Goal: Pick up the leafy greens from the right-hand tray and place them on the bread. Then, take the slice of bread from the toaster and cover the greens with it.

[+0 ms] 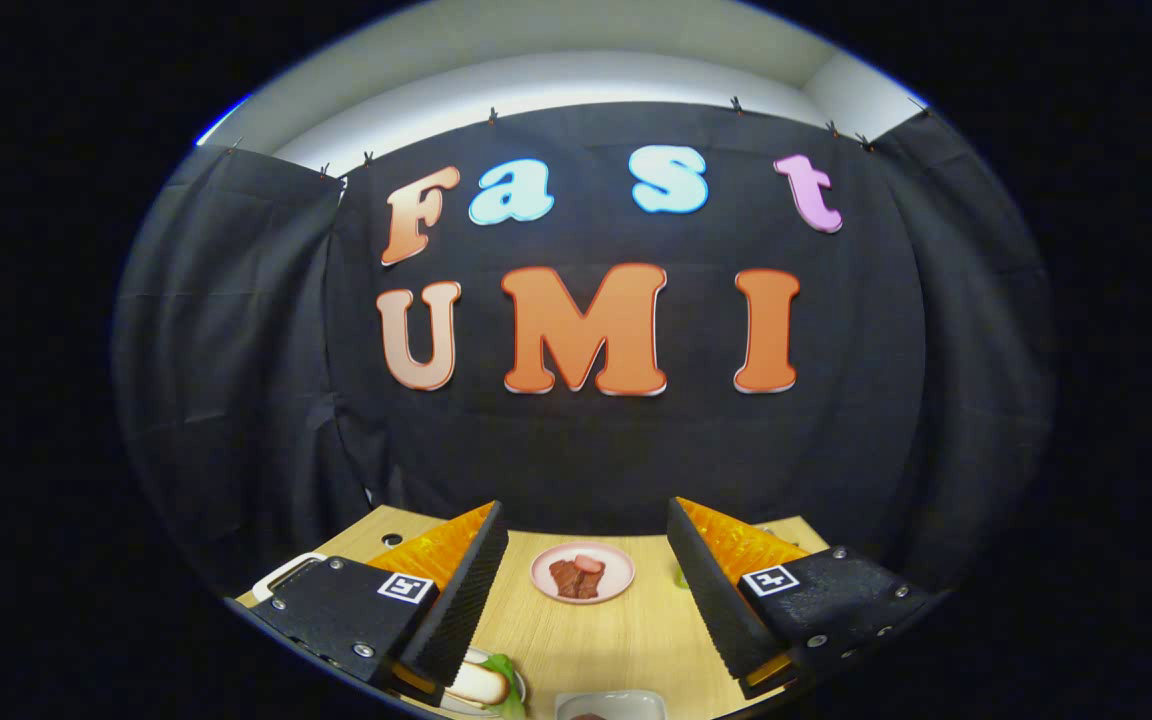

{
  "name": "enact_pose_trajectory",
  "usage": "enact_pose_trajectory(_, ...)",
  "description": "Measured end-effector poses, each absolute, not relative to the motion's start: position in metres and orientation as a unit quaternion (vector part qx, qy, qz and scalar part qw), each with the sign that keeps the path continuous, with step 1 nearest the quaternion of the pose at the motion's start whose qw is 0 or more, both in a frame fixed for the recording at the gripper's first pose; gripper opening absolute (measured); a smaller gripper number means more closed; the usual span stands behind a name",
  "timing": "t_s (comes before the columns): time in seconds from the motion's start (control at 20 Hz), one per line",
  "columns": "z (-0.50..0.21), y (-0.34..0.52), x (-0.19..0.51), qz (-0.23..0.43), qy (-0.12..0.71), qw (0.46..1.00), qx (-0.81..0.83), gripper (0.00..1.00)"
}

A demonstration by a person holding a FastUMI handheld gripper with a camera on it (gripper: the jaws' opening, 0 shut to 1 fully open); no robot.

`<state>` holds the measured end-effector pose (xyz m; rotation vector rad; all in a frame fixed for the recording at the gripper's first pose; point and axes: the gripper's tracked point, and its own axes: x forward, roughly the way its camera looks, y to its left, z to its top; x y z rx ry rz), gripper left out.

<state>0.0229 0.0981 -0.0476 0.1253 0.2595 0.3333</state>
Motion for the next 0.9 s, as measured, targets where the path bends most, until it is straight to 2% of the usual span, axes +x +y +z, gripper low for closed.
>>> enact_pose_trajectory(0.45,0.017,0.065,0.034,0.117,0.02,0.992,0.042,0.97)
enact_pose_trajectory(0.9,0.041,0.062,0.032,0.109,-0.004,0.993,0.047,0.97)
